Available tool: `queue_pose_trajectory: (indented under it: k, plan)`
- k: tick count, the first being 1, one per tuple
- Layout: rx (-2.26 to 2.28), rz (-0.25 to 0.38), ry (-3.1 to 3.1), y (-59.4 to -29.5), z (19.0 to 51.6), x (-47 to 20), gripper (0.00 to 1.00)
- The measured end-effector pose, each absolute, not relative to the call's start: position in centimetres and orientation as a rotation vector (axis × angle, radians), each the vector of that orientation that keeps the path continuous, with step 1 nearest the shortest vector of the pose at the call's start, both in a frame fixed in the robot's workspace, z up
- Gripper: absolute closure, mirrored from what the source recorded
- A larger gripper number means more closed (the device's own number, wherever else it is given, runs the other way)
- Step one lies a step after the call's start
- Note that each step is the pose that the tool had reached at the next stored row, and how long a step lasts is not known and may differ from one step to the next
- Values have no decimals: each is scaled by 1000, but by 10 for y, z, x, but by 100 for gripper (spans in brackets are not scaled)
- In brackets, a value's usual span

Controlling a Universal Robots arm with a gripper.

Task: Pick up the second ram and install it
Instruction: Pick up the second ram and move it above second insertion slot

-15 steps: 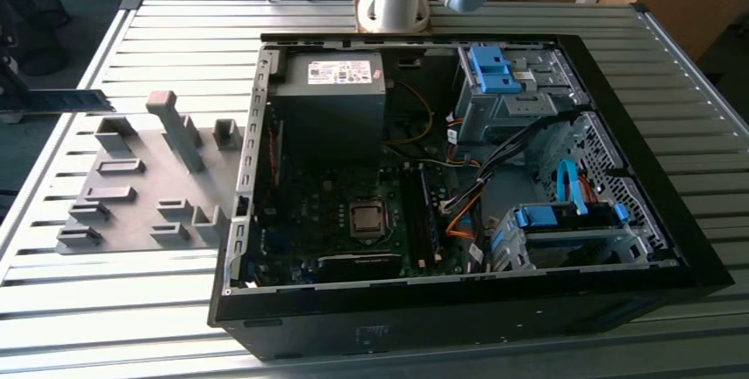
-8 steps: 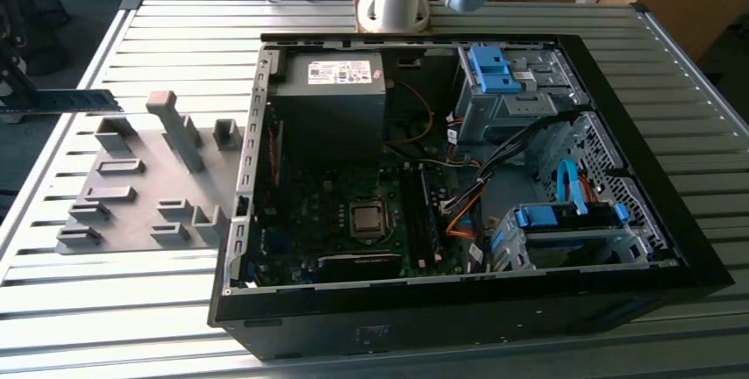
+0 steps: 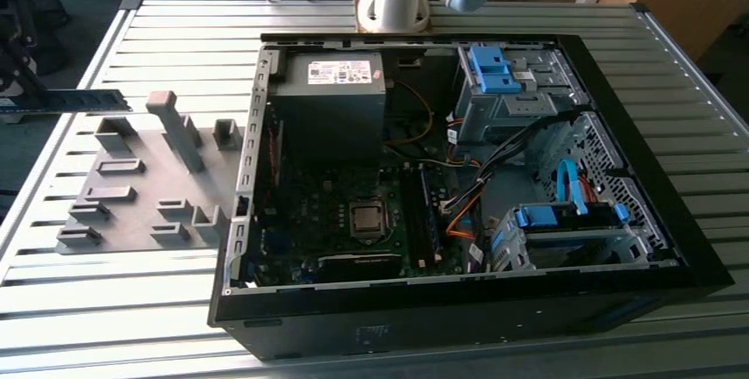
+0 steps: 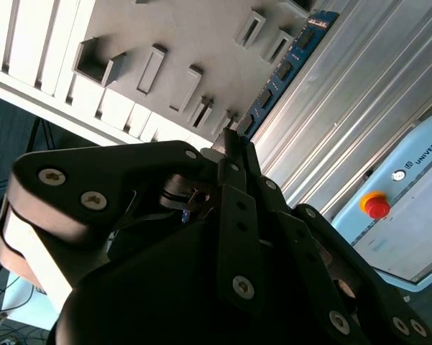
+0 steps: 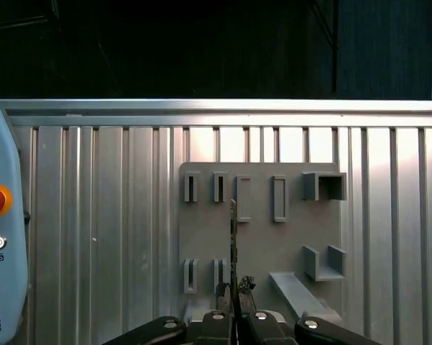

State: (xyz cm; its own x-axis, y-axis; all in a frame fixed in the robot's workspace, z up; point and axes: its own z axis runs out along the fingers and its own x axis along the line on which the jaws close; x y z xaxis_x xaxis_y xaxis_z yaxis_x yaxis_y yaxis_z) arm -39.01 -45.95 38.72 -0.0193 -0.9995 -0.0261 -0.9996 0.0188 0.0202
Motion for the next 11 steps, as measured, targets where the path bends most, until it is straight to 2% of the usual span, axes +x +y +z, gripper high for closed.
queue_pose_trajectory:
  k: [11]
  plan:
    - [-2197, 51, 2239, -459, 387, -378, 86]
